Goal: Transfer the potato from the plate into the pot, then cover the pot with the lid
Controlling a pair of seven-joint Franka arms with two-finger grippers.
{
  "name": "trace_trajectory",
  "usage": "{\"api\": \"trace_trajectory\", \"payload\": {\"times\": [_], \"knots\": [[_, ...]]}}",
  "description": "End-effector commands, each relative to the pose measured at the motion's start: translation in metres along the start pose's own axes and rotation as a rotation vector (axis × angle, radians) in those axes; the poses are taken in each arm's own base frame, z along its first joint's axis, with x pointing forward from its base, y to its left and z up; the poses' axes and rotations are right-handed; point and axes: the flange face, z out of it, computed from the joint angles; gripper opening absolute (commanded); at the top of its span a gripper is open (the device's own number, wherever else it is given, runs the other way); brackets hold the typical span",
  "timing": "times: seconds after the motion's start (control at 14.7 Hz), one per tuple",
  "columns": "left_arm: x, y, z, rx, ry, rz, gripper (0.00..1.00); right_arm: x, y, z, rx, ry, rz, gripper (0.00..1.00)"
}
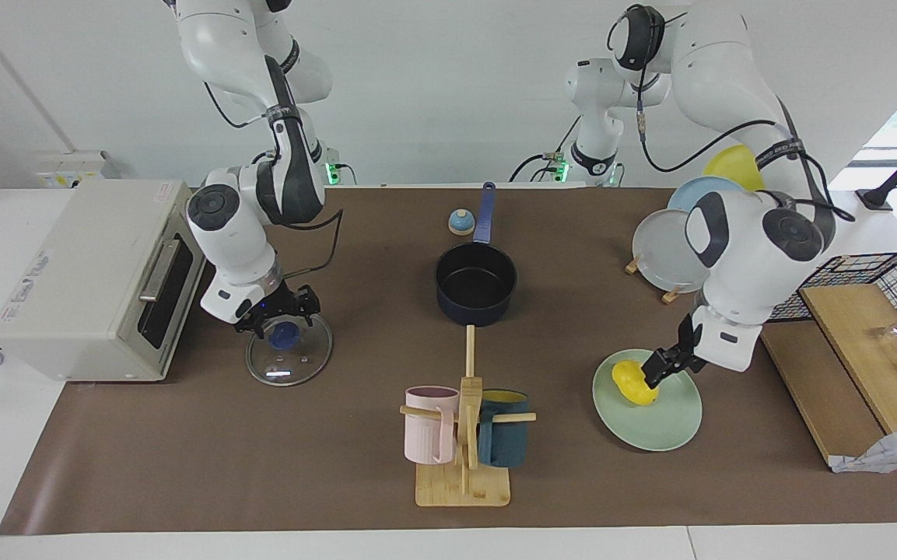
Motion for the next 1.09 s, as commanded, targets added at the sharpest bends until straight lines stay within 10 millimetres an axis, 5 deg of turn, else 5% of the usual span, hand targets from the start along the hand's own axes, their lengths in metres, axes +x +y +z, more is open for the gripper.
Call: {"api": "trace_trajectory", "payload": {"times": [0.0,0.68,0.88,1.02], "knots": [[-0.008,-0.005,0.018,0.033,0.013,-0.032,1.00,-0.003,0.001,0.007,0.011,0.001,0.018,1.00],[-0.039,-0.014,0.050,0.044,-0.017,-0.023,1.00,0.002,0.001,0.005,0.007,0.014,0.008,0.95],[-0.040,-0.014,0.051,0.047,-0.022,-0.021,0.81,0.002,0.001,0.005,0.007,0.016,0.007,0.92],[-0.043,-0.018,0.053,0.048,-0.024,-0.022,0.57,0.004,0.002,0.004,0.002,0.041,0.003,0.92]]}}
